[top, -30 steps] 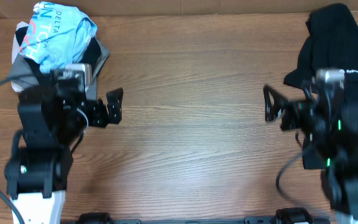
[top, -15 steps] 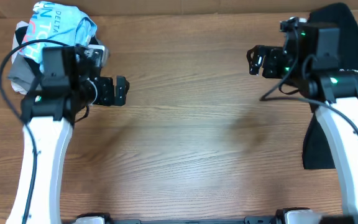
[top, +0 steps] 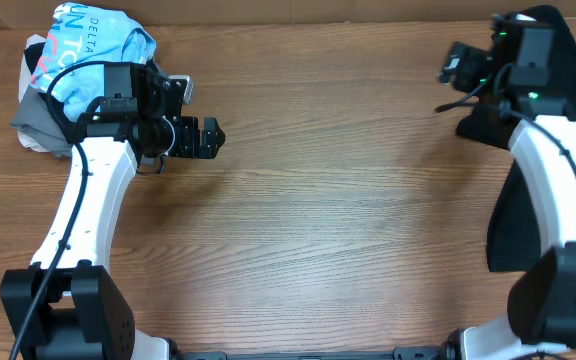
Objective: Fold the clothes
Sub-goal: 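Move the right gripper forward to the black T-shirt's edge, then grasp the black T-shirt's edge with the right gripper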
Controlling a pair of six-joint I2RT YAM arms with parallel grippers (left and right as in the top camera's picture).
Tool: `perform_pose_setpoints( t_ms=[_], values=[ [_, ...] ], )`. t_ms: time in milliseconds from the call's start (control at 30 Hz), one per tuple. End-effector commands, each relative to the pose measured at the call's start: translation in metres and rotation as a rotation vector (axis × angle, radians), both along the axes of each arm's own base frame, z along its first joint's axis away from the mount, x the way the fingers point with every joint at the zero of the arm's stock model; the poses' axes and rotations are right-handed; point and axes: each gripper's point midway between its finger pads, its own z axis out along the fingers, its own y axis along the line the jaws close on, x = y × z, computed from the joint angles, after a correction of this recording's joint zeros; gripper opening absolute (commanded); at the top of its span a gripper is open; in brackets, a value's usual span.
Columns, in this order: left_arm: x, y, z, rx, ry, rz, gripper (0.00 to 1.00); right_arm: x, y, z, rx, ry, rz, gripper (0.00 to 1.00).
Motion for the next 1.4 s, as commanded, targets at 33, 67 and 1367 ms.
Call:
perform_pose_setpoints(
  t_ms=[33,67,1367],
  values=[
    [0.011,-0.006,0.01,-0.018,-0.05,-0.015,1.0,0.02,-0.03,-0.043,0.026,0.041,-0.046,0.93],
    [0.012,-0.006,0.011,-0.018,-0.056,-0.015,1.0,0.023,-0.031,-0.053,0.025,0.052,-0.04,0.92],
    [0.015,-0.006,0.012,-0.02,-0.066,-0.012,1.0,-0.024,-0.054,-0.143,-0.041,0.401,-0.165,0.82]
  ],
)
